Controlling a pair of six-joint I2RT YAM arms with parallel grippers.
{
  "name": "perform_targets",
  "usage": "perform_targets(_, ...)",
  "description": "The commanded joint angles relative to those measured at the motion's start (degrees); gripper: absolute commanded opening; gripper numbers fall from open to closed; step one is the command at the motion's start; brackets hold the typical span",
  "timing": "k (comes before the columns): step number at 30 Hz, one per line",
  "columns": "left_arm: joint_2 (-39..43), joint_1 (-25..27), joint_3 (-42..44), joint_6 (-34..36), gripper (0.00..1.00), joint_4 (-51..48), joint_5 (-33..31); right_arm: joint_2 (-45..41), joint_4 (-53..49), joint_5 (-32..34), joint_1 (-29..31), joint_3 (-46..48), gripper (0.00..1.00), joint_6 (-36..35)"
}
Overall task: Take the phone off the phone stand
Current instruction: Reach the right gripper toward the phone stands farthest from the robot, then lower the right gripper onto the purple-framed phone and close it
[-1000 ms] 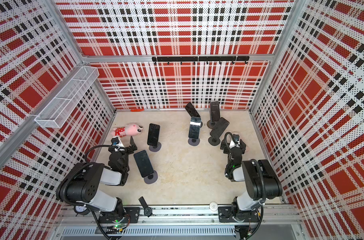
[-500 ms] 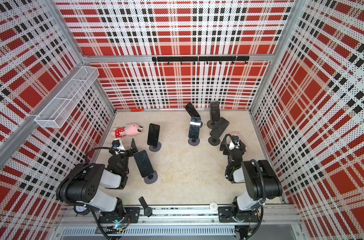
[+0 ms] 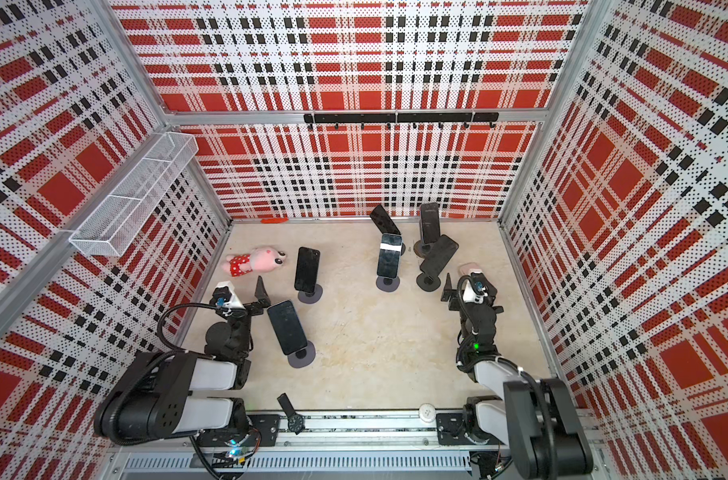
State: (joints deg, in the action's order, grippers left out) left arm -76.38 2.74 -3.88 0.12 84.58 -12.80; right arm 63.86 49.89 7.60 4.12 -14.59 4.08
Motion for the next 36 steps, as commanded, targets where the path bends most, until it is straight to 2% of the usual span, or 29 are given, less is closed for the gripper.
perform_targets(1,4.7,1.3,0.8,-0.2,0.98,-2.5,-7.0,-4.8,-21.9,-1.4,0.0,-7.5,1.0,1.2)
perform_targets(4,10.0,1.6,-1.0,-3.9,0.98,-9.6,-10.5,-6.5,-27.1,-0.7,0.0,-12.6,1.0,2.5)
perform_targets(5,11.4,1.6,-2.1,-5.2,0.98,-13.1,-11.6,-6.5,-26.9,0.9,0.0,-13.2,1.0,5.1)
perform_targets(7,13.6,1.4,-5.8,-7.8,0.98,-22.8,-14.7,-6.6,-28.0,8.7,-0.1,-14.5,1.0,15.3)
perform_targets(8,14.2,1.3,-7.4,-9.0,0.98,-27.3,-15.9,-6.9,-30.4,9.5,-0.5,-15.9,1.0,17.9)
perform_targets(9,14.9,0.8,-9.3,-11.1,0.98,-32.1,-16.5,-6.8,-32.8,6.5,-1.3,-17.5,1.0,18.1)
perform_targets(11,15.7,-1.0,-10.1,-13.3,0.98,-36.2,-13.2,-4.5,-37.2,2.0,-1.7,-21.6,1.0,19.0)
perform_targets(13,16.5,-1.9,-8.7,-13.8,0.98,-35.5,-11.2,-0.4,-43.5,-1.7,-1.3,-26.9,1.0,21.3)
perform_targets(16,17.4,-1.9,-6.3,-14.9,0.98,-33.4,-12.6,3.5,-48.3,-1.1,1.1,-31.1,1.0,23.1)
perform_targets(18,17.8,-2.0,-5.6,-14.9,0.98,-32.0,-10.6,5.9,-51.6,-1.7,1.7,-34.4,1.0,23.2)
perform_targets(23,17.1,-1.9,-3.2,-15.2,0.98,-27.2,-9.7,12.6,-56.5,-6.1,2.0,-43.2,1.0,17.0)
perform_targets(31,12.5,-0.5,-2.4,-14.3,0.98,-25.0,-16.6,24.8,-63.2,-5.9,1.8,-60.6,1.0,8.2)
perform_targets(33,11.0,-0.8,-1.7,-15.0,0.98,-23.6,-17.0,28.4,-64.8,-11.9,0.9,-64.7,1.0,6.3)
perform_targets(36,9.8,-1.3,-1.7,-13.6,0.98,-22.1,-12.8,34.7,-68.7,-19.6,-0.6,-72.7,1.0,6.3)
